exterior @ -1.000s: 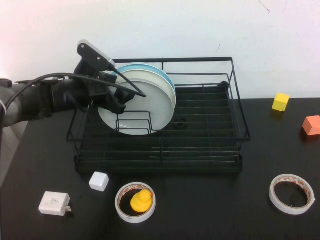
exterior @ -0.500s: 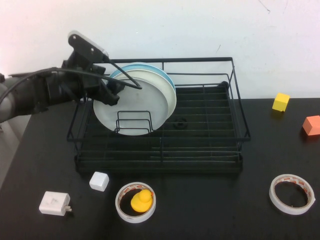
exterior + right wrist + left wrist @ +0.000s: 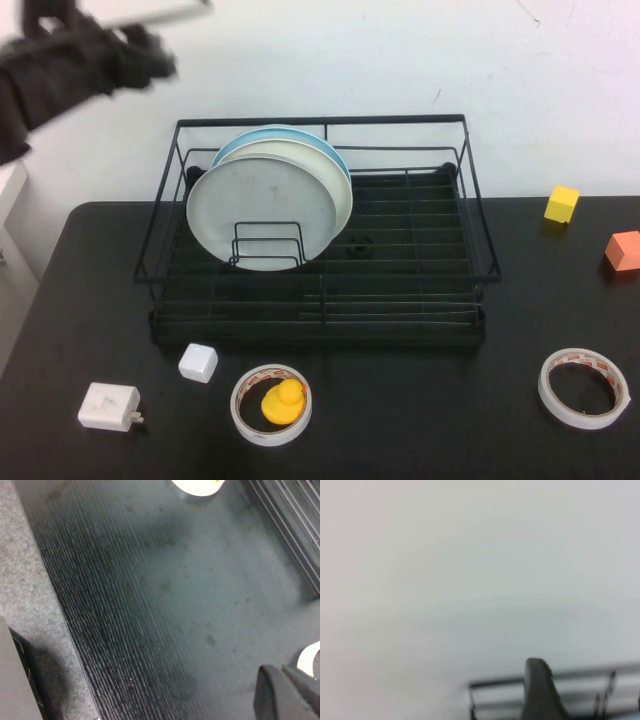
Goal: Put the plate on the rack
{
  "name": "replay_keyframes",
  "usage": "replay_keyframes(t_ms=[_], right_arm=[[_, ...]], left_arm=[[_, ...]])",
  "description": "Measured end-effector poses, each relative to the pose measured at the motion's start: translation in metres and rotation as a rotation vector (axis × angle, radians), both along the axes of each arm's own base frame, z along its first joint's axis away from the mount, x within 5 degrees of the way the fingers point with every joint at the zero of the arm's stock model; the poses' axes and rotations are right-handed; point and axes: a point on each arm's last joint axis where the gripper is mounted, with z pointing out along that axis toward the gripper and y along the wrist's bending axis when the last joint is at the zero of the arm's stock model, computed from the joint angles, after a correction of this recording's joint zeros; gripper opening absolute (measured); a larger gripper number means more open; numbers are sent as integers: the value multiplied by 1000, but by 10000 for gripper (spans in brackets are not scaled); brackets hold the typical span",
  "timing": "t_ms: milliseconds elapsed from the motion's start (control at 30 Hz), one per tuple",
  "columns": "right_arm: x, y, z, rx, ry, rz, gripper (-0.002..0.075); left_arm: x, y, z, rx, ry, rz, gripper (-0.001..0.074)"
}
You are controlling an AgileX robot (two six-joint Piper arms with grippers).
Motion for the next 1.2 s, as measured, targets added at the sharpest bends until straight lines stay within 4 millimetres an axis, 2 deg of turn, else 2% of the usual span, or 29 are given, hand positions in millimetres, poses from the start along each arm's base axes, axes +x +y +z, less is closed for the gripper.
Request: replay_keyframes(t_ms=[133, 200, 300, 400, 500, 600, 767, 933, 1200], right_arm=[[0, 0, 0, 0, -2, -1, 1], [1, 0, 0, 2, -6, -4, 1], [1, 0, 1, 5, -19, -10, 1], [3, 0, 2, 11, -42, -24, 1], [6, -1, 4, 19, -74, -43, 1], [10, -2, 7, 32, -118, -68, 1], [17, -1, 15, 100, -194, -124, 1], [24, -1, 26, 225, -275, -210, 1], [38, -9, 44, 455, -426, -427, 1]], left_arm=[[-30, 16, 47, -77, -90, 136, 296], [-50, 23, 66, -91, -133, 179, 224], [-83, 30, 86, -107, -184, 208, 93], [-121, 36, 102, -122, -242, 206, 27], [-168, 41, 120, -154, -325, 179, 8], [-210, 42, 130, -168, -401, 114, 2], [-269, 37, 141, -107, -547, -38, 0], [-307, 31, 147, -56, -661, -167, 0], [-368, 37, 159, 5, -847, -181, 0]])
